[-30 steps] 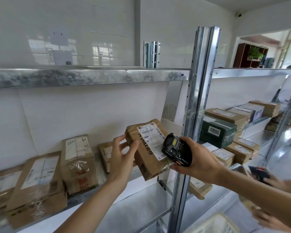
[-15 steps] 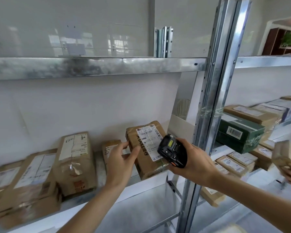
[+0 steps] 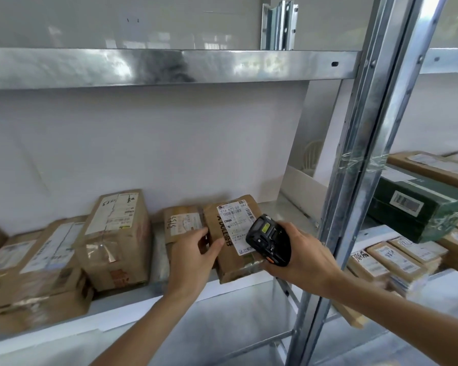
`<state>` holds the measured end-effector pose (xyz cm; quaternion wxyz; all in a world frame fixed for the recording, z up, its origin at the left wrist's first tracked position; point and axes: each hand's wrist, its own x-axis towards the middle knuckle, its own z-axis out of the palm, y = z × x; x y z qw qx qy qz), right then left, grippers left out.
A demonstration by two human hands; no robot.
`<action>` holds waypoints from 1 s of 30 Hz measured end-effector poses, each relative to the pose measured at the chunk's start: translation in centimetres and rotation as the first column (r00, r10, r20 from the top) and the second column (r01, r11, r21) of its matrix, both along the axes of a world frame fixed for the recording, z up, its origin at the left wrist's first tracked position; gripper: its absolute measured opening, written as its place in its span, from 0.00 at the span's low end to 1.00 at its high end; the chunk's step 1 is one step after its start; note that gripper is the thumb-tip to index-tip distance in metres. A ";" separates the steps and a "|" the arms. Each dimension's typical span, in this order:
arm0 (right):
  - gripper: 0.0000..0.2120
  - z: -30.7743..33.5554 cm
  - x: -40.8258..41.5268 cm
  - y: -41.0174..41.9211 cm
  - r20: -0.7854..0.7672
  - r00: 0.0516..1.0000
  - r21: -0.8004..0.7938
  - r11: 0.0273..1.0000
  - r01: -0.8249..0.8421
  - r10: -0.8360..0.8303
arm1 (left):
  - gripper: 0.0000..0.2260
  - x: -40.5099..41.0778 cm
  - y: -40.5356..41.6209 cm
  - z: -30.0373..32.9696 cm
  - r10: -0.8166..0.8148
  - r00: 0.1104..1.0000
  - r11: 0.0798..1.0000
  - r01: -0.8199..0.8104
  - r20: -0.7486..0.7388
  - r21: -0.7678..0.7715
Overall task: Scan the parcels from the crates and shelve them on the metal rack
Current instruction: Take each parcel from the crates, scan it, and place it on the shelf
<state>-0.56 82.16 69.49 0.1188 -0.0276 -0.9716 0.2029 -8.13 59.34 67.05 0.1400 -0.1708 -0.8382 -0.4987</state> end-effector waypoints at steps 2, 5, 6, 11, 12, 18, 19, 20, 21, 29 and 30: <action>0.38 -0.2 -0.3 0.1 0.016 1.000 -0.004 1.000 -0.008 0.008 | 0.12 -0.5 0.1 -0.4 0.025 0.999 0.999 -0.026 -0.026 -0.043; 0.38 -0.4 -0.6 0.2 0.028 1.000 -0.007 1.000 -0.014 0.014 | 0.14 -1.2 0.0 -1.0 0.057 0.998 0.996 -0.059 -0.031 -0.068; 0.38 -0.5 -0.8 0.2 0.030 0.999 -0.011 1.000 -0.015 0.015 | 0.16 -1.4 0.0 -1.1 0.060 0.998 0.996 -0.063 -0.032 -0.071; 0.36 -0.1 -1.5 0.1 0.058 0.998 -0.022 1.000 0.015 -0.014 | 0.20 -1.4 -0.2 -0.9 -0.008 0.999 0.998 0.004 -0.049 -0.070; 0.36 0.0 -1.6 0.0 0.060 0.998 -0.024 1.000 0.016 -0.015 | 0.20 -1.2 -0.3 -0.8 -0.028 0.999 0.997 0.025 -0.046 -0.067; 0.36 0.5 -2.6 -0.1 0.059 0.998 -0.028 1.000 0.012 -0.010 | 0.32 -1.1 -1.2 0.0 -0.162 0.986 0.984 0.163 0.026 -0.071; 0.36 0.6 -2.8 -0.1 0.061 0.998 -0.029 0.999 0.013 -0.011 | 0.34 -1.2 -1.2 0.1 -0.165 0.986 0.983 0.167 0.033 -0.073; 0.36 0.6 -3.0 -0.2 0.061 0.998 -0.032 0.999 0.013 -0.011 | 0.35 -1.2 -1.2 0.2 -0.160 0.987 0.984 0.162 0.037 -0.078; 0.36 0.6 -3.1 -0.2 0.062 0.998 -0.035 0.999 0.013 -0.011 | 0.34 -1.3 -1.2 0.3 -0.155 0.987 0.984 0.157 0.036 -0.086; 0.36 1.0 -5.3 -0.7 0.060 0.998 -0.037 0.999 0.024 -0.022 | 0.28 -2.4 -0.9 0.9 -0.075 0.996 0.981 0.081 0.043 -0.176; 0.36 0.9 -5.6 -0.8 0.060 0.998 -0.040 0.999 0.022 -0.020 | 0.27 -2.6 -0.9 0.9 -0.067 0.997 0.981 0.074 0.046 -0.178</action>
